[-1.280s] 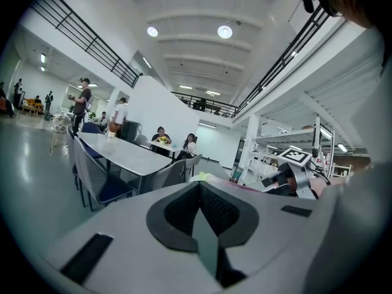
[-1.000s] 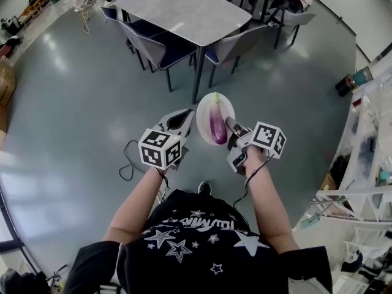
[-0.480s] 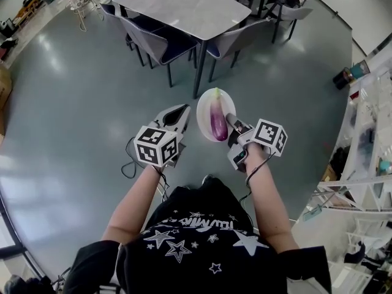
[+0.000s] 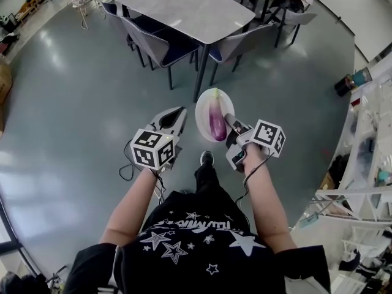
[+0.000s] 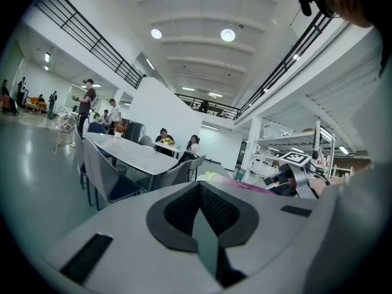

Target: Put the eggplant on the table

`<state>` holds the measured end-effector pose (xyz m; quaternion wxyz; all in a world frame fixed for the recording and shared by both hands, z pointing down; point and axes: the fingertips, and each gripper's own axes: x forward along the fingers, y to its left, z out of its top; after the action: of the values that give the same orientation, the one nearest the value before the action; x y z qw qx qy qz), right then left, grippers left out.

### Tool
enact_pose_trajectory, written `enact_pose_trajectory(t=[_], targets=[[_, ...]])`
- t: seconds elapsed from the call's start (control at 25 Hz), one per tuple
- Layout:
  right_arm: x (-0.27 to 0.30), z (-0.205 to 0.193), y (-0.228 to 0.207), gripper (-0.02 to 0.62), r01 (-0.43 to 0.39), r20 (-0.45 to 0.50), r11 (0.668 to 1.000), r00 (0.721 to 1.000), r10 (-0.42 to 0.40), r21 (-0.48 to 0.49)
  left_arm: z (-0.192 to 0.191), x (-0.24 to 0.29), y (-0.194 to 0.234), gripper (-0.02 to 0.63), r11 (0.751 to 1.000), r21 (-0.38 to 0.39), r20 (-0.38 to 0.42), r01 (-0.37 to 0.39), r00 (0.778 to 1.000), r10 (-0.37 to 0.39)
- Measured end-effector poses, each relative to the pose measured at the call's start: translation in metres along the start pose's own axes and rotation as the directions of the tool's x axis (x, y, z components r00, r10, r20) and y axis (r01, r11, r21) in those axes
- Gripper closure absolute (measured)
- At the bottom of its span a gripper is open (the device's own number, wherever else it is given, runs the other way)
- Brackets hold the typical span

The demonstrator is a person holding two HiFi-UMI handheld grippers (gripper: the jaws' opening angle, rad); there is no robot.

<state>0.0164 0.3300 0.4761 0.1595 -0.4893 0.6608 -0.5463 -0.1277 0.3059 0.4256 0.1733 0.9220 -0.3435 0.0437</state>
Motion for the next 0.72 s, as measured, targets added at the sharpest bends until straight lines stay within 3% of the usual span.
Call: enact_pose_trajectory(t=[0.72], targets=[[0.127, 0.168, -0.023, 0.571, -0.051, -0.096, 0.999, 0.994, 0.050, -0.007, 0.065, 0.173, 0.076, 0.598, 0.996, 0.000, 0.009, -0.089, 0.996, 0.089]])
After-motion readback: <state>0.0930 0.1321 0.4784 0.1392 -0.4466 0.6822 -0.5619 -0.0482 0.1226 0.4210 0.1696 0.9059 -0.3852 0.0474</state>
